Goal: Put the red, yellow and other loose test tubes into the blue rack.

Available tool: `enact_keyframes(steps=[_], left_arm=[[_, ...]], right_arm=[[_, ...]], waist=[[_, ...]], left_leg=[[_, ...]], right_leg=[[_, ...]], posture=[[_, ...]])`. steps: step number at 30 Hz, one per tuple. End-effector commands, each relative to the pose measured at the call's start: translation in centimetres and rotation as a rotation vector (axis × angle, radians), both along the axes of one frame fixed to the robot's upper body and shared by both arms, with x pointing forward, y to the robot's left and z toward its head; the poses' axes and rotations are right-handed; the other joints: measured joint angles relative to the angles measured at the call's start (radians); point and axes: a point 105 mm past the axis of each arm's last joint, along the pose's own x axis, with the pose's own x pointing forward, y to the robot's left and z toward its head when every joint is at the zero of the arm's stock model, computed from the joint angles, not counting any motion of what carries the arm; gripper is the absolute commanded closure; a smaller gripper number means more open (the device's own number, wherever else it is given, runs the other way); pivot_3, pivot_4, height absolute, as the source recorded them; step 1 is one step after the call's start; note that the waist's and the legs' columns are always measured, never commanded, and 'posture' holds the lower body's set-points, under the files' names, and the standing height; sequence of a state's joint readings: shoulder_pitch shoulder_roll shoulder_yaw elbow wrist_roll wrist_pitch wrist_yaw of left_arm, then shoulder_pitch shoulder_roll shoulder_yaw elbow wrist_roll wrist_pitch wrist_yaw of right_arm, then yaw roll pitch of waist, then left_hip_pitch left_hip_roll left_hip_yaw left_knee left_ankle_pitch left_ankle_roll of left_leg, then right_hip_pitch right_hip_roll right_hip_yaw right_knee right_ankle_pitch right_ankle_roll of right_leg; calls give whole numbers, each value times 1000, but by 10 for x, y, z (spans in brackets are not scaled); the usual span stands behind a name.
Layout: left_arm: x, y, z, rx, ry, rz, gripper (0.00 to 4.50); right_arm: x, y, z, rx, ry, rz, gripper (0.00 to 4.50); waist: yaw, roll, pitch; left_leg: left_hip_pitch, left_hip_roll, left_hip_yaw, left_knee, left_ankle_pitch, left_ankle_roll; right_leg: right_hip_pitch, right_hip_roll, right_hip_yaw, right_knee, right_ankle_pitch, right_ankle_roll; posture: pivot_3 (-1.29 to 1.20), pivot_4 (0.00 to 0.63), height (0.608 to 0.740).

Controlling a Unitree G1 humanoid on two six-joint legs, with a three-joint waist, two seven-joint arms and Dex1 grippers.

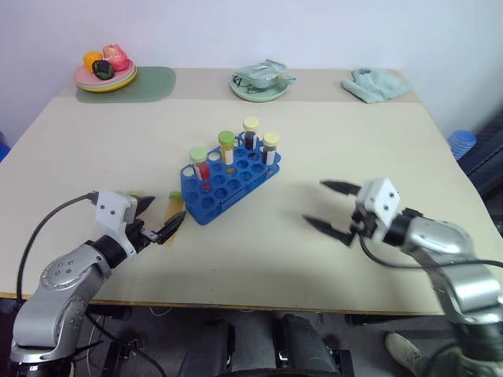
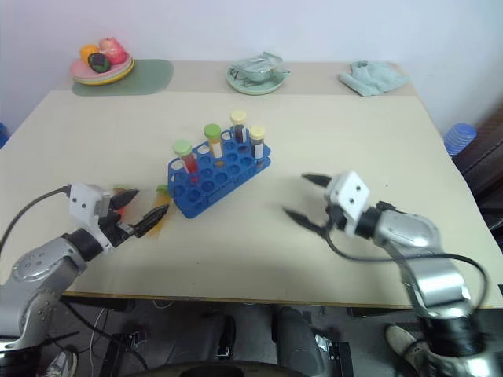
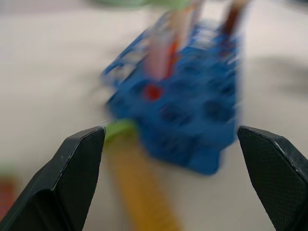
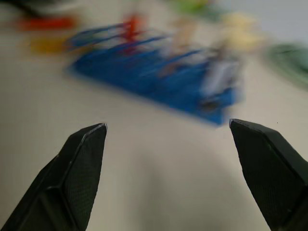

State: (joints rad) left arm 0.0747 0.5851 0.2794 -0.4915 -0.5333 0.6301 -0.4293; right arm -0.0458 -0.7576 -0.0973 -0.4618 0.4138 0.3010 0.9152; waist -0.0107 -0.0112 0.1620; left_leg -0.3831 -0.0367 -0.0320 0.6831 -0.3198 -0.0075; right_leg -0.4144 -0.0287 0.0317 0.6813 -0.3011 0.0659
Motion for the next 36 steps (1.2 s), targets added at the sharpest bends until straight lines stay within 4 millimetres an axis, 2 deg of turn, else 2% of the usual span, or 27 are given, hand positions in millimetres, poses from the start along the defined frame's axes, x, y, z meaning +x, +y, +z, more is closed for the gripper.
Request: enact_keyframes(steps=[1,4,8,13,19,26,29,33,36], left_arm=[[8,-8,18,-39,8,55,0],[17,-11,13,9,127,120,0],[21,-20,2,34,359,140,0],[32,-28,4,26,454,173,0],[36,-18,-2,86,522,224,0],[36,-10,6,130,569,224,0],[34,-13,9,132,576,202,0],[37,-23,40,42,460,141,0],[30,-28,49,37,409,86,0]], right_arm=[[-24,4,15,-32,-32,156,344],[-30,4,17,-82,-91,241,344],[-23,7,20,-84,-113,272,344],[-11,10,26,-81,-163,266,344],[-4,6,26,-90,-186,248,344],[0,8,28,-73,-206,224,344],[2,8,28,-69,-215,212,344],[3,7,28,-63,-219,198,344],[4,7,27,-60,-219,192,344]], waist=[[0,-2,4],[-2,-7,7],[0,-8,7],[3,-9,7],[0,-8,7],[-1,-7,7],[-1,-7,7],[2,-7,7],[2,-8,7]], left_leg=[[5,0,0,0,0,0],[12,1,0,0,1,1],[12,0,0,0,1,2],[10,0,-1,-1,1,2],[10,0,-1,-3,1,1],[10,0,-1,-3,1,1],[10,0,-1,-3,1,1],[9,0,-1,-3,2,-1],[7,0,-1,-3,4,-4]], right_leg=[[5,0,0,-1,0,0],[13,0,-1,-3,0,1],[15,1,-1,-6,2,4],[14,0,-2,-10,4,6],[14,0,-2,-14,4,6],[14,0,-2,-13,4,6],[14,0,-2,-13,4,6],[13,0,-2,-14,4,6],[12,0,-2,-14,4,6]], posture=[[0,150,740],[0,150,740],[0,150,740],[0,150,740],[0,150,740],[0,150,740],[0,150,740],[0,150,740],[0,150,740]])
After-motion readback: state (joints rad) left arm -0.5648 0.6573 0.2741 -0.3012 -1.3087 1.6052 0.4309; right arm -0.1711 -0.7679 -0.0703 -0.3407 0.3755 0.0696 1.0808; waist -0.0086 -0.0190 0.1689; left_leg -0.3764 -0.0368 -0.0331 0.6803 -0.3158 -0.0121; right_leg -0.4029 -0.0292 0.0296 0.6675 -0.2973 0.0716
